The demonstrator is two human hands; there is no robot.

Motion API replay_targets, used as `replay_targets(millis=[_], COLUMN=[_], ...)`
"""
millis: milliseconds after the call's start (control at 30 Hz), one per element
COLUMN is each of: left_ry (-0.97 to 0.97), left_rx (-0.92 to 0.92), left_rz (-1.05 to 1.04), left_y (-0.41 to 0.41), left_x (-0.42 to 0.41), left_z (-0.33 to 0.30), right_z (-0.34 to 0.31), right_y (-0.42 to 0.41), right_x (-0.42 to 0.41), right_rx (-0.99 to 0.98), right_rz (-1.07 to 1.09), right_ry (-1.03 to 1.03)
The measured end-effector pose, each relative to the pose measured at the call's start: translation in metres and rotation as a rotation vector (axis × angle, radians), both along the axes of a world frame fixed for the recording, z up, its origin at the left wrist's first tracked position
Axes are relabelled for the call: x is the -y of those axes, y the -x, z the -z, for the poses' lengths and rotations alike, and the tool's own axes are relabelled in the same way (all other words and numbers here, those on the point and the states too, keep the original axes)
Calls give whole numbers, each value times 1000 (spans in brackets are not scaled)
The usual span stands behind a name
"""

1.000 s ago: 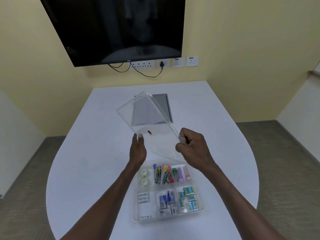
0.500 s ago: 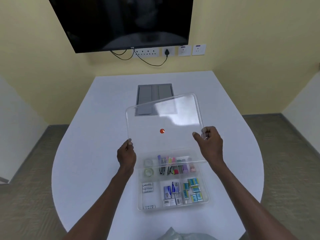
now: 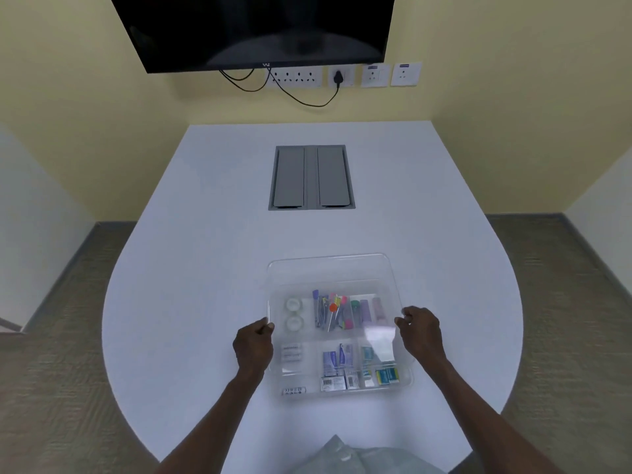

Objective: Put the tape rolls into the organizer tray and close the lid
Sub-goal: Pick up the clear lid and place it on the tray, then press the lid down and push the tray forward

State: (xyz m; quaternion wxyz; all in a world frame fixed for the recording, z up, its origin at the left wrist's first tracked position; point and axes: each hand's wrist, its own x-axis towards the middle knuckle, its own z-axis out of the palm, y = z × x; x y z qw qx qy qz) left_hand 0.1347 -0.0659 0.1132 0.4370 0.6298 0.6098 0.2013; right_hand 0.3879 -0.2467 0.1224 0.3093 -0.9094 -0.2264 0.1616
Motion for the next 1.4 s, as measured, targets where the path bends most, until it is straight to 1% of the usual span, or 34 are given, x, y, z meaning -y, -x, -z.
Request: replay_targets(millis=[133,300,533,667,833,1000,1200,1300,1400], left_ry=[42,79,75,75,71,83,167,263,364], left_rx=[-29,-92,-136,-165,-166,-137,-137,-143,-104], left_rz=[-1,14,27,36,60,71,92,118,150], left_y=[7,12,12,13,15,19,20,30,50], left_x=[7,12,18,19,21,24,26,37,48], left_z=[5,14,19,20,21,20,14,12,25], right_z=[12,22,26,28,27,23,24,23,30], right_y=[4,6,8,11,14,17,18,22,22], right_x=[6,12,16,17,19,26,33,40,54], right_rx=[-16,4,3,-7,-17,-23,-158,-263,-383], right_rz=[-15,-36,-76,-53,-54,-40,-9,-21,-55], right_ry=[69,98,148,137,178,156,141,156,188])
